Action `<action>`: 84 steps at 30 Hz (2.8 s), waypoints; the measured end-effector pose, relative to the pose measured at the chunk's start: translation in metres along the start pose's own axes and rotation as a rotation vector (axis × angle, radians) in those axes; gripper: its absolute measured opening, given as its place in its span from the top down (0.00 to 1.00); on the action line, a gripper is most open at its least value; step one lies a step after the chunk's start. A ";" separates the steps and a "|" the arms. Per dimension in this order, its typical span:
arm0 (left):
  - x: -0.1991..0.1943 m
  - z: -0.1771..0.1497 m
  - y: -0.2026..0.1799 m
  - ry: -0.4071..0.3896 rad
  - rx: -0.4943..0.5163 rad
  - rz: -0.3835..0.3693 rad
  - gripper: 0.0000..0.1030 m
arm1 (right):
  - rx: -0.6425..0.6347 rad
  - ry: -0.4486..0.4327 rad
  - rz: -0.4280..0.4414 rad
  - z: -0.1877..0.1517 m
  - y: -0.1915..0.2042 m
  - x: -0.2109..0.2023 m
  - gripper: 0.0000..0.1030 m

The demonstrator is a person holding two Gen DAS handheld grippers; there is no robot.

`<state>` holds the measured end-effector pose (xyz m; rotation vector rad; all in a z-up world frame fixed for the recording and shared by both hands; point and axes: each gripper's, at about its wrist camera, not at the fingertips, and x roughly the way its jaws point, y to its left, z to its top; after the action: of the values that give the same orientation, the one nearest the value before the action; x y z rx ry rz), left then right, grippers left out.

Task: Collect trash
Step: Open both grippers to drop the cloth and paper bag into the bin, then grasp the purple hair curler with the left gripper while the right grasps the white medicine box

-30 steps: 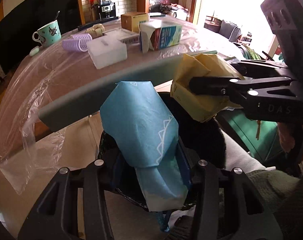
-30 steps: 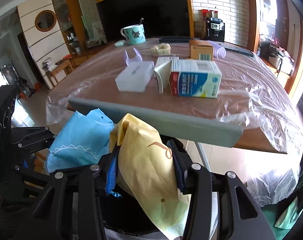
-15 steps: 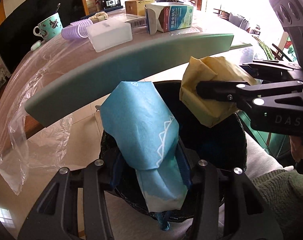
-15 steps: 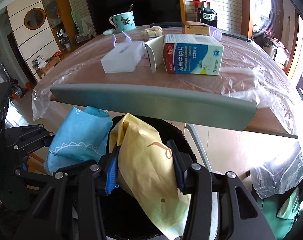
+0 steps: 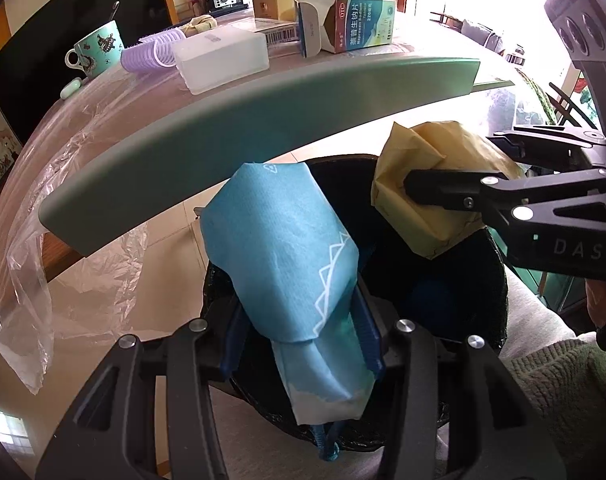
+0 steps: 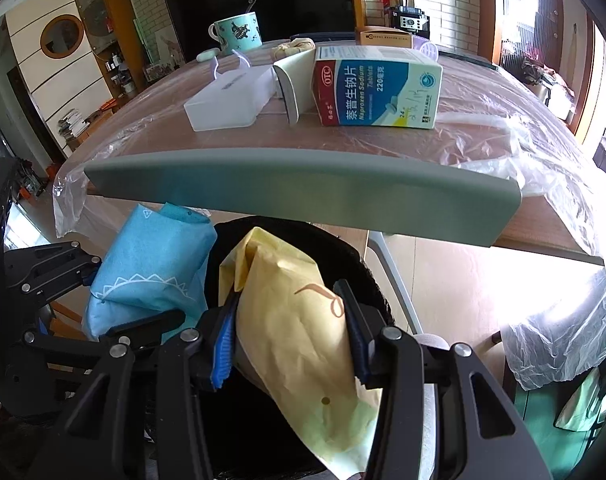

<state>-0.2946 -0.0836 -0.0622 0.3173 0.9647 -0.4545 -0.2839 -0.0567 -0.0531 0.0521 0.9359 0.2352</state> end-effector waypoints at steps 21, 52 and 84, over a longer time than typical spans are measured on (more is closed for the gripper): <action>0.005 0.002 0.001 0.009 0.005 0.020 0.53 | 0.004 0.018 0.002 -0.003 0.004 0.008 0.56; -0.098 0.135 0.101 -0.381 -0.251 -0.036 0.01 | -0.140 -0.361 -0.201 0.076 0.008 -0.062 0.04; 0.049 0.198 0.155 -0.063 -0.444 -0.041 0.10 | 0.107 -0.188 -0.107 0.115 -0.034 0.017 0.04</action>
<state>-0.0514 -0.0509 0.0118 -0.1177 0.9831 -0.2751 -0.1756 -0.0797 -0.0029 0.1207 0.7610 0.0791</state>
